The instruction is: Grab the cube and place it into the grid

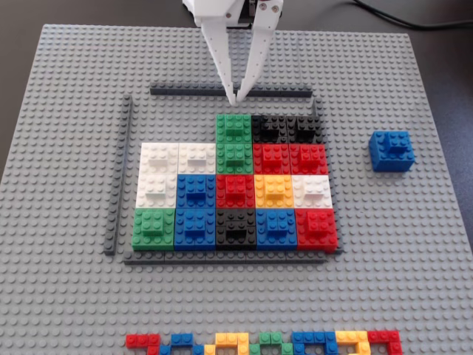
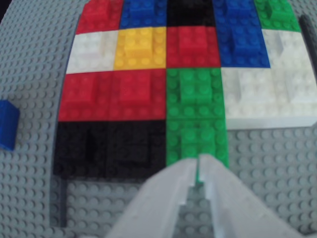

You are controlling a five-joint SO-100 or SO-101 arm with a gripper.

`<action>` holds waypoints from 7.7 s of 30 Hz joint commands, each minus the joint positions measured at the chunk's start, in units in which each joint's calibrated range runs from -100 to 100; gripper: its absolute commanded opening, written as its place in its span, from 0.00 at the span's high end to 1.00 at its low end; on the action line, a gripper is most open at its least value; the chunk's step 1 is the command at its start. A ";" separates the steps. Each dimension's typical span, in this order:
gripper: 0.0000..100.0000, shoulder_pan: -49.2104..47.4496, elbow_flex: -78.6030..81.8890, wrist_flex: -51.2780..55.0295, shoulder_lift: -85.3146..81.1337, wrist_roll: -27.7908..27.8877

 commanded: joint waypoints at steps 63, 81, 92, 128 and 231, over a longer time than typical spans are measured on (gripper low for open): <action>1.00 -24.98 -72.87 22.15 49.81 -9.57; 0.97 -30.79 -103.05 21.76 88.76 -16.70; 0.94 -28.29 -111.39 19.66 104.41 -17.44; 0.64 -26.60 -123.98 19.07 123.93 -18.46; 0.96 5.15 -79.04 22.10 58.24 0.98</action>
